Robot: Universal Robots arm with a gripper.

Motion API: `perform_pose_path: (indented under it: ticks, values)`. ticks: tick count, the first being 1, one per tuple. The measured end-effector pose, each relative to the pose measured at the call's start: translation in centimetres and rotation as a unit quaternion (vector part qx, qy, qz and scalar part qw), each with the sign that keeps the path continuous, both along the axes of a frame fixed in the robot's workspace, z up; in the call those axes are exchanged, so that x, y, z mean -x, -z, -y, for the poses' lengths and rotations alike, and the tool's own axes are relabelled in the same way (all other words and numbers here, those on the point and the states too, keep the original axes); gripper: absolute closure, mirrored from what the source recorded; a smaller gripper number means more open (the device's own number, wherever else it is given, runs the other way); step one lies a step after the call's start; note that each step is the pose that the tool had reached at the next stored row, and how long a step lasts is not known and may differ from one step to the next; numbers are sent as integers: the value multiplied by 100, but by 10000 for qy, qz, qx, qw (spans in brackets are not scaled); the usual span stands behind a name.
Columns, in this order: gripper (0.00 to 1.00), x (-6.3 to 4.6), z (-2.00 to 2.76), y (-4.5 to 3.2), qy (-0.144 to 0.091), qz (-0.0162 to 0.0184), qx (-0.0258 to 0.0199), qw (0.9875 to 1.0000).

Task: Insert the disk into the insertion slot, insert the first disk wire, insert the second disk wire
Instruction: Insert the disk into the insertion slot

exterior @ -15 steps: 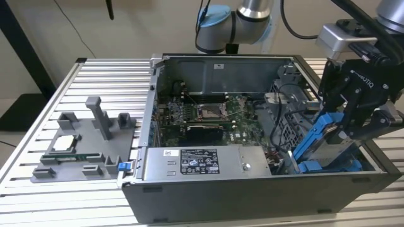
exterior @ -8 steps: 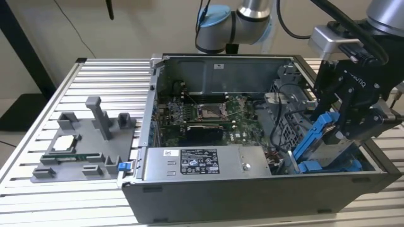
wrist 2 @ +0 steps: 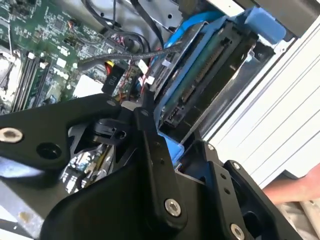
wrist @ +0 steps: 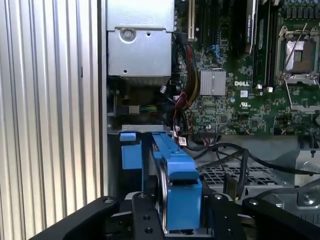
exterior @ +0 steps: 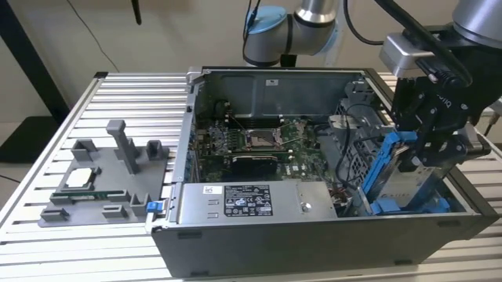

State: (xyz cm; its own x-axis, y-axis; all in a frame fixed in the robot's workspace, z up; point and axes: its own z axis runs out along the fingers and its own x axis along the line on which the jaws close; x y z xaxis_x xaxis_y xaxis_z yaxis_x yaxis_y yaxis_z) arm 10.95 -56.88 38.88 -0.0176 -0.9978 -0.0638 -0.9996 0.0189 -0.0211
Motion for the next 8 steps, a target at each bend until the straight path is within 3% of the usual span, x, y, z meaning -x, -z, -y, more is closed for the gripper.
perform_pose_path:
  ticks: [3,5,8]
  values:
    - [0,1,57,-86,1,-8,2,10000]
    - [0,1,66,-127,1,-14,4,10000]
    - [0,1,66,-126,1,-14,3,10000]
